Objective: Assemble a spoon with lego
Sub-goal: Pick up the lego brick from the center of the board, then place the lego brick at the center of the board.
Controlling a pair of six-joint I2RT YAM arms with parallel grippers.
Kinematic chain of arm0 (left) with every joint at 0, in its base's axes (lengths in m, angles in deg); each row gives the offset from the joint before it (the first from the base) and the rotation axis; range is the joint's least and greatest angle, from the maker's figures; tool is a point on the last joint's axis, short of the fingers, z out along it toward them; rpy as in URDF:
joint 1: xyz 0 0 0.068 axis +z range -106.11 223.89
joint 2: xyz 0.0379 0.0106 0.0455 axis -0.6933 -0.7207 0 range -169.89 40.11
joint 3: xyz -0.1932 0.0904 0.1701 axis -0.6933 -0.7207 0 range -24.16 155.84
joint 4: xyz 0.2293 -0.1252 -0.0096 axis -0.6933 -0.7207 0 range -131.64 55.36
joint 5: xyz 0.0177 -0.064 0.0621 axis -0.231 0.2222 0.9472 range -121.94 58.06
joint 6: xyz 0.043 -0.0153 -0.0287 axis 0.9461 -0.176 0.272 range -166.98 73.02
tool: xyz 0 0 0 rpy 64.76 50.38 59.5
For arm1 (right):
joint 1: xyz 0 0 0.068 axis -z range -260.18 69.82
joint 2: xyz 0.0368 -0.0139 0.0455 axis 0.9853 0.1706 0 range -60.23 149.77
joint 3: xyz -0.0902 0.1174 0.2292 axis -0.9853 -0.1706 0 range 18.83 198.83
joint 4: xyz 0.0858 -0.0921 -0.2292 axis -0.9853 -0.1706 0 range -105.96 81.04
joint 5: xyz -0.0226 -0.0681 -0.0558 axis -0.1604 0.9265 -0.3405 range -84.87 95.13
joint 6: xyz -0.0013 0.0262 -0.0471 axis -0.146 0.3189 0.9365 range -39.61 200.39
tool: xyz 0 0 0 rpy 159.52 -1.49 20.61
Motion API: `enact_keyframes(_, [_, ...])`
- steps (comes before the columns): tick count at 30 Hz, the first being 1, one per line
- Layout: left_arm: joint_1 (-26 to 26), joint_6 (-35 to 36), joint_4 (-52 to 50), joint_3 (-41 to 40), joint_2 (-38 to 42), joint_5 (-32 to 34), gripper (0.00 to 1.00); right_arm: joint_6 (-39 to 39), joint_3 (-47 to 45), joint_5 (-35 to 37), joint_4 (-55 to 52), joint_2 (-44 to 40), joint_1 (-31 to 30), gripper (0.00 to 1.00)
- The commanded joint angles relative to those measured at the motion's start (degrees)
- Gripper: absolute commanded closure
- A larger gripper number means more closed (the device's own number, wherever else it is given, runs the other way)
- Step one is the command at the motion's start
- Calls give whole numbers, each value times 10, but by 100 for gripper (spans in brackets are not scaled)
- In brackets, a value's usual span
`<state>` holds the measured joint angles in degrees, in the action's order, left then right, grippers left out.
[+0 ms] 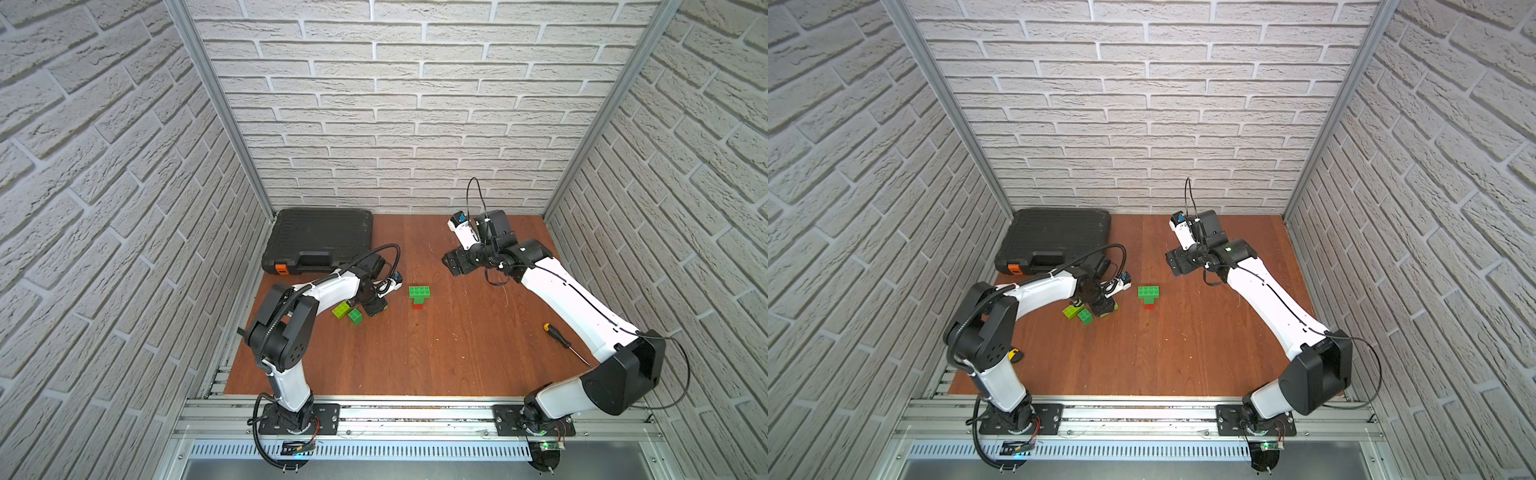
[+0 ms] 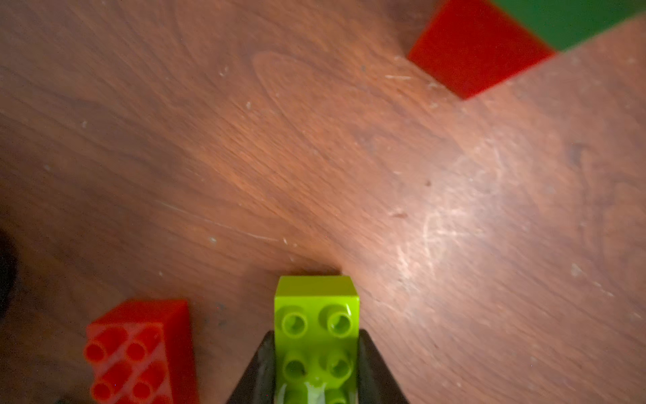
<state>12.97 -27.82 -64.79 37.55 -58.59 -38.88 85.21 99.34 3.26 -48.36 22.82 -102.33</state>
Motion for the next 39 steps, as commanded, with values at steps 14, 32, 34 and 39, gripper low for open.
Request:
enact_keyframes(14, [-232,-55,4,-56,92,31,75,146,-164,-67,93,-164,6,12])
enact_keyframes(32, [-241,-44,49,-57,53,32,46,189,-171,-113,80,-181,21,12])
enact_keyframes(34, [-230,-49,47,-66,93,24,45,207,-180,-130,82,-186,22,12])
enact_keyframes(39, [-133,-91,45,-114,219,-25,42,254,-197,-186,74,-180,19,15])
